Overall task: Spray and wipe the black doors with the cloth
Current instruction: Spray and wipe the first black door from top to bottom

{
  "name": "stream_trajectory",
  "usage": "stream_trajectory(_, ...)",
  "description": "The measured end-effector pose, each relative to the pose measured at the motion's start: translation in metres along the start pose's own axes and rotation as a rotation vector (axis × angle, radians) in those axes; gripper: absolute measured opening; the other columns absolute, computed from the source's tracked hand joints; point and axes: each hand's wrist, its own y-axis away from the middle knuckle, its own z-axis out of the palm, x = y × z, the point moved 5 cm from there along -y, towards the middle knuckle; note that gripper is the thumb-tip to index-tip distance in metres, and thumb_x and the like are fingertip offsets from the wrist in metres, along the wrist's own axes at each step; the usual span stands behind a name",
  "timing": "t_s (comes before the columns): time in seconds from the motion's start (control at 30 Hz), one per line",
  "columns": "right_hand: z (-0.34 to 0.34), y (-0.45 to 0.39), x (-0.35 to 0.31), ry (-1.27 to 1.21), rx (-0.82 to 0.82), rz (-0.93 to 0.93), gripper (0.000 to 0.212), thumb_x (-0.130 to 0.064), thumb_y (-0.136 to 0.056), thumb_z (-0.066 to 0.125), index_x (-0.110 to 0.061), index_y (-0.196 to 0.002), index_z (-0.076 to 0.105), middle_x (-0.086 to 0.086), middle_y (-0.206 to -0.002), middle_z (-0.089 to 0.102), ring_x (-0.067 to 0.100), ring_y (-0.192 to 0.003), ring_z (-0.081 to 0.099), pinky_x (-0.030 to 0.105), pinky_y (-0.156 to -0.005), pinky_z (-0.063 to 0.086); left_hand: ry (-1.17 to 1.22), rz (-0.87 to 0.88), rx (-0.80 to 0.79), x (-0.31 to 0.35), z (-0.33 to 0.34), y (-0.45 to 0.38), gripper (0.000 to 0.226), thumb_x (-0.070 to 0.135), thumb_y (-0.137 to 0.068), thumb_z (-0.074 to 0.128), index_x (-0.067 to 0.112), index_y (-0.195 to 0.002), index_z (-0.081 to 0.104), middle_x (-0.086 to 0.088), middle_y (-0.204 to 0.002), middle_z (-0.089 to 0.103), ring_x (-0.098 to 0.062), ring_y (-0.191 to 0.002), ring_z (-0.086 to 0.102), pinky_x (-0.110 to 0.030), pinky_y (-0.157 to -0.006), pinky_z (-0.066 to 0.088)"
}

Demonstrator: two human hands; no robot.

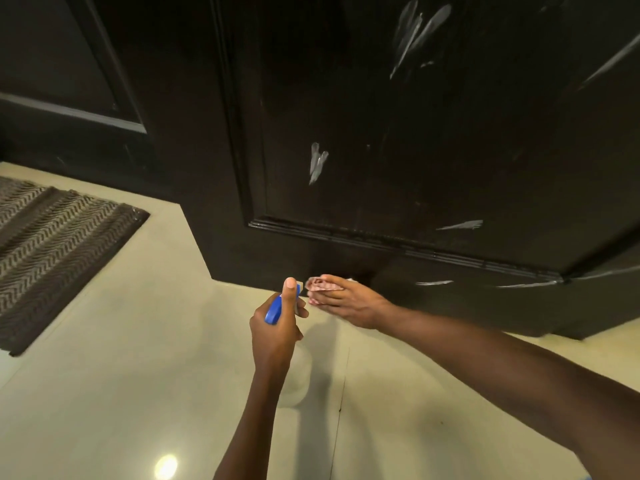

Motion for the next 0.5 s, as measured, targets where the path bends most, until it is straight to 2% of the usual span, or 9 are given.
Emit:
stream_trajectory(0.07,-0.015,-0.010,0.009,-0.030,0.003,0.044,0.084,-0.024,-0.105,0.050,-0.016,-0.159,-0.015,0.006,-0.167,-0.022,0.027,-0.146,-0.031,0.054,-0.108,-0.027,-0.018,0.009,0.007,0.002,0.002,-0.002,0.062,0.067,-0.084,0.045,0.012,-0.088,0.072,-0.007,-0.074,0.070,-0.025,-0.062,0.061,-0.014,-0.048,0.048)
stream_trajectory(0.13,-0.025,-0.006,0.021,-0.157,0.111,0.106,0.083,-0.018,-0.106,0.046,-0.017,-0.155,-0.021,0.004,-0.161,-0.033,0.026,-0.139,-0.039,0.049,-0.108,-0.030,-0.019,0.019,0.002,0.009,0.000,-0.003,0.063,0.068,-0.085,0.046,0.011,-0.086,0.072,-0.007,-0.074,0.070,-0.025,-0.061,0.061,-0.015,-0.048,0.048)
stream_trajectory(0.2,-0.027,0.007,0.030,-0.296,0.318,0.254,0.085,-0.009,-0.103,0.046,-0.021,-0.157,-0.018,0.002,-0.162,-0.031,0.023,-0.147,-0.030,0.046,-0.116,-0.026,-0.036,0.041,-0.030,0.021,-0.003,-0.004,0.060,0.065,-0.089,0.046,0.012,-0.086,0.074,-0.006,-0.072,0.070,-0.024,-0.058,0.060,-0.019,-0.049,0.048)
stream_trajectory(0.23,-0.027,0.017,0.031,-0.340,0.403,0.369,0.088,-0.003,-0.098,0.047,-0.024,-0.161,-0.010,0.000,-0.168,-0.021,0.023,-0.154,-0.020,0.047,-0.121,-0.021,-0.047,0.056,-0.061,0.028,-0.005,-0.004,0.059,0.063,-0.091,0.046,0.012,-0.086,0.074,-0.006,-0.071,0.070,-0.022,-0.056,0.059,-0.020,-0.049,0.048)
stream_trajectory(0.3,-0.020,0.045,0.020,-0.473,0.474,0.743,0.088,0.002,-0.087,0.053,-0.026,-0.163,0.018,0.002,-0.171,0.010,0.027,-0.158,0.005,0.054,-0.123,-0.010,-0.068,0.077,-0.132,0.039,-0.006,-0.004,0.057,0.060,-0.093,0.047,0.010,-0.087,0.075,-0.008,-0.071,0.068,-0.020,-0.054,0.057,-0.024,-0.049,0.048)
stream_trajectory(0.33,-0.010,0.062,0.009,-0.580,0.492,0.963,0.082,-0.002,-0.086,0.058,-0.025,-0.159,0.030,0.007,-0.167,0.022,0.033,-0.155,0.015,0.058,-0.122,-0.007,-0.077,0.084,-0.164,0.045,-0.005,-0.005,0.057,0.059,-0.093,0.047,0.009,-0.087,0.075,-0.009,-0.070,0.068,-0.020,-0.054,0.057,-0.025,-0.049,0.048)
stream_trajectory(0.37,-0.001,0.076,-0.001,-0.695,0.497,1.192,0.072,-0.011,-0.089,0.059,-0.023,-0.156,0.034,0.013,-0.163,0.029,0.038,-0.152,0.021,0.061,-0.122,-0.005,-0.085,0.090,-0.182,0.049,-0.005,-0.008,0.058,0.059,-0.093,0.047,0.008,-0.088,0.075,-0.010,-0.071,0.068,-0.019,-0.055,0.058,-0.025,-0.049,0.048)
stream_trajectory(0.43,0.027,0.089,-0.015,-1.047,0.563,1.632,0.065,-0.036,-0.103,0.043,-0.016,-0.160,0.022,0.024,-0.162,0.025,0.045,-0.150,0.020,0.059,-0.123,0.000,-0.100,0.111,-0.216,0.059,-0.001,-0.016,0.058,0.059,-0.092,0.048,0.007,-0.090,0.075,-0.012,-0.071,0.067,-0.019,-0.058,0.059,-0.026,-0.048,0.047)
stream_trajectory(0.5,0.047,0.093,-0.012,-1.542,0.937,1.975,0.072,-0.053,-0.105,0.030,-0.021,-0.163,0.002,0.021,-0.168,0.011,0.040,-0.154,0.016,0.055,-0.127,0.007,-0.125,0.146,-0.281,0.066,0.008,-0.021,0.055,0.057,-0.094,0.048,0.009,-0.093,0.076,-0.014,-0.072,0.066,-0.018,-0.062,0.061,-0.030,-0.048,0.047)
